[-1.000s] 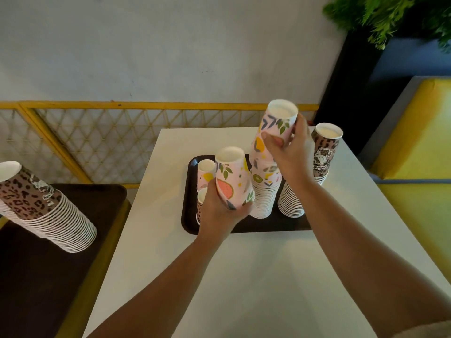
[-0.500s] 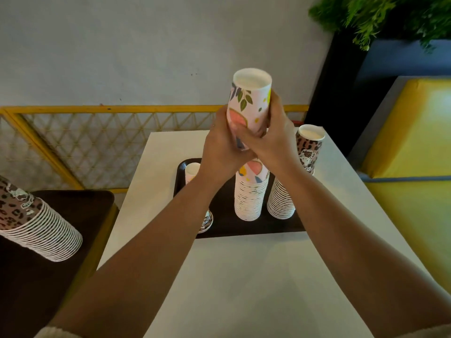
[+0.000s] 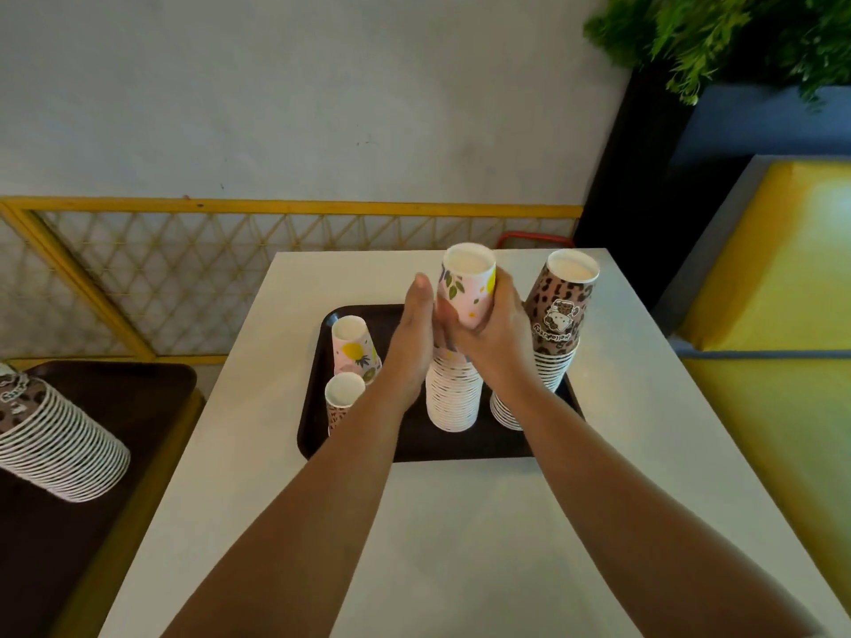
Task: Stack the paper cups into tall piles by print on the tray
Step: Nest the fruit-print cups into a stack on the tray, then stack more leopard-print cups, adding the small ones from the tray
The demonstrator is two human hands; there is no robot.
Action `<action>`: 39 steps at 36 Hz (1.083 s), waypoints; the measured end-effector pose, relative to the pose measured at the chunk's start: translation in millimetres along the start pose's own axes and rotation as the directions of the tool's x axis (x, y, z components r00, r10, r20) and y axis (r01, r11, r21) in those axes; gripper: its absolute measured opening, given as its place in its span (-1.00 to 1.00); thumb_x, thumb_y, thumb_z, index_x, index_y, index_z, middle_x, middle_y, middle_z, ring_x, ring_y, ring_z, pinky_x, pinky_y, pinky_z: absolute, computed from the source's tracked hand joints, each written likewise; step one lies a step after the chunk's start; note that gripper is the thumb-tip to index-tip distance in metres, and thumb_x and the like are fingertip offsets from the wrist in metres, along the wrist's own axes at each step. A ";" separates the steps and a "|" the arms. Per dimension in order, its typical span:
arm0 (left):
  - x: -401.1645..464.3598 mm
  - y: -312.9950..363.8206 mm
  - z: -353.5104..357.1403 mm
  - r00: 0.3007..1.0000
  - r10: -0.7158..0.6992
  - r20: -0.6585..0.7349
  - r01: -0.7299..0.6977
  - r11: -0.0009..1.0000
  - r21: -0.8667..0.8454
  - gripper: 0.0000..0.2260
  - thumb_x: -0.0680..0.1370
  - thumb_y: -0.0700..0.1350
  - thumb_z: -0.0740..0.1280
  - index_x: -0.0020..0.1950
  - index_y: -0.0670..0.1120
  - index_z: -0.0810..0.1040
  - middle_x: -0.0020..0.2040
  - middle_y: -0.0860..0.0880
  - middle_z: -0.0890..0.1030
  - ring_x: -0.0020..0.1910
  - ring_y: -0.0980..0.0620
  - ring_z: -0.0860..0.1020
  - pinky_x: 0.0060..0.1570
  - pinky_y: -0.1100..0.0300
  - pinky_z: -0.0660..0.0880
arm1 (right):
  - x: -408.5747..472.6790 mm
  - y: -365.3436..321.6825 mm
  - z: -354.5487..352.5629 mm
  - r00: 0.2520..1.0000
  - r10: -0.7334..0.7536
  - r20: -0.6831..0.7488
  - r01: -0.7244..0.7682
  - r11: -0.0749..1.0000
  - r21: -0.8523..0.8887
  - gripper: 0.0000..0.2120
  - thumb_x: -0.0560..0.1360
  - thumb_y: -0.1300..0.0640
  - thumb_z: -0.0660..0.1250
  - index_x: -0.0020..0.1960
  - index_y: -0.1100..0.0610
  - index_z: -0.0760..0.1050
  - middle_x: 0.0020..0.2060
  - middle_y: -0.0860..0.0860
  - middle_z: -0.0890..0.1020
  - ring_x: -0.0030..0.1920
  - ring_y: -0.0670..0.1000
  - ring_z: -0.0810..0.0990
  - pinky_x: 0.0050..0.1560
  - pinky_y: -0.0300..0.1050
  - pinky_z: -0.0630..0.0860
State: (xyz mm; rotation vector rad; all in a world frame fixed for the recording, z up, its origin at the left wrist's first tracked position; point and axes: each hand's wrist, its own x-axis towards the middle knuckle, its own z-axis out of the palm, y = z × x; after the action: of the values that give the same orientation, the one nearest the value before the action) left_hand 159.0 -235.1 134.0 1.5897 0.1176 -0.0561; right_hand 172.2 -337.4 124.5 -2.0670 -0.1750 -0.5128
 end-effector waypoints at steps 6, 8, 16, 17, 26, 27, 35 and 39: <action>2.4 -19.0 15.3 0.999 -0.029 -0.043 0.028 0.999 -0.030 -0.39 0.50 0.35 -0.07 0.40 0.07 0.35 0.28 0.02 0.52 0.22 0.12 0.47 0.12 0.27 0.39 | -9.9 14.3 9.5 1.000 0.003 0.020 -0.003 1.000 0.000 -0.30 0.36 0.00 0.47 0.36 0.24 0.26 0.18 0.15 0.50 0.15 0.08 0.52 -0.02 -0.23 0.42; 1.3 -20.0 16.7 0.998 -0.016 -0.066 0.013 0.999 -0.047 -0.30 0.40 0.43 -0.05 0.39 0.08 0.35 0.28 0.02 0.52 0.26 0.10 0.46 0.25 0.17 0.36 | -10.0 15.4 10.5 1.000 -0.014 0.017 0.014 1.000 -0.012 -0.29 0.36 0.01 0.47 0.36 0.26 0.25 0.18 0.16 0.49 0.15 0.09 0.52 -0.03 -0.24 0.42; 0.4 -22.8 10.1 0.993 0.010 -0.116 -0.018 0.998 -0.066 -0.44 0.56 0.28 -0.08 0.35 -0.02 0.40 0.24 -0.03 0.55 0.26 0.08 0.48 0.27 0.17 0.39 | -11.3 12.0 8.7 1.000 -0.016 0.003 0.015 0.997 0.070 -0.26 0.35 -0.02 0.48 0.39 0.17 0.23 0.26 0.09 0.46 0.25 0.03 0.45 0.16 -0.13 0.47; -2.8 -20.7 8.3 0.988 0.019 -0.150 -0.030 0.997 -0.067 -0.46 0.58 0.24 -0.08 0.37 -0.04 0.38 0.28 -0.05 0.52 0.30 0.05 0.44 0.31 0.14 0.36 | -13.2 9.4 7.1 0.999 -0.035 -0.024 0.037 0.996 0.086 -0.25 0.35 0.00 0.49 0.40 0.17 0.21 0.27 0.09 0.44 0.27 0.02 0.43 0.18 -0.15 0.45; -44.7 0.0 -32.6 0.793 0.287 -0.537 -0.258 0.957 0.130 -0.70 0.65 -0.08 0.05 0.18 -0.12 0.53 0.11 0.07 0.50 0.14 0.15 0.45 0.18 0.32 0.33 | -25.9 -52.7 5.0 0.890 -0.372 -0.265 0.404 0.912 0.077 -0.48 0.45 0.12 0.39 0.29 0.32 0.30 0.21 0.24 0.42 0.25 -0.06 0.35 0.23 -0.40 0.32; -47.9 1.1 -41.3 0.766 0.313 -0.561 -0.273 0.949 0.157 -0.73 0.64 -0.12 0.06 0.11 -0.11 0.54 0.07 0.06 0.51 0.07 0.22 0.46 0.10 0.42 0.32 | -26.6 -60.9 8.7 0.880 -0.398 -0.261 0.432 0.897 0.089 -0.51 0.45 0.15 0.39 0.27 0.36 0.33 0.18 0.24 0.44 0.23 -0.07 0.36 0.22 -0.41 0.32; -75.4 9.5 -124.9 0.533 0.387 -0.752 -0.276 0.920 0.277 -0.88 0.58 -0.14 0.17 0.04 -0.04 0.48 0.00 0.08 0.50 0.08 0.07 0.47 -0.02 0.28 0.37 | -48.7 -118.7 67.5 0.873 -0.485 -0.050 0.476 0.828 0.295 -0.57 0.45 0.23 0.38 0.26 0.32 0.36 0.13 0.18 0.49 0.12 -0.04 0.47 0.15 -0.45 0.32; -92.8 7.6 -182.0 0.353 0.453 -0.819 -0.241 0.889 0.388 -0.71 0.49 -0.07 0.18 0.18 -0.13 0.43 0.15 -0.06 0.49 0.14 -0.03 0.44 0.09 0.18 0.36 | -60.9 -145.5 115.0 0.840 -0.539 0.068 0.491 0.806 0.331 -0.59 0.45 0.18 0.37 0.25 0.28 0.39 0.13 0.14 0.48 0.12 -0.06 0.46 0.13 -0.38 0.38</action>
State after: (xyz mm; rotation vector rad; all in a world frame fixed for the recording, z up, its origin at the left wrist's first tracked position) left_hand 60.8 -57.1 155.9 1.6543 0.6292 1.2197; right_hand 103.3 -158.6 161.4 -1.7412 -0.8833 -0.6029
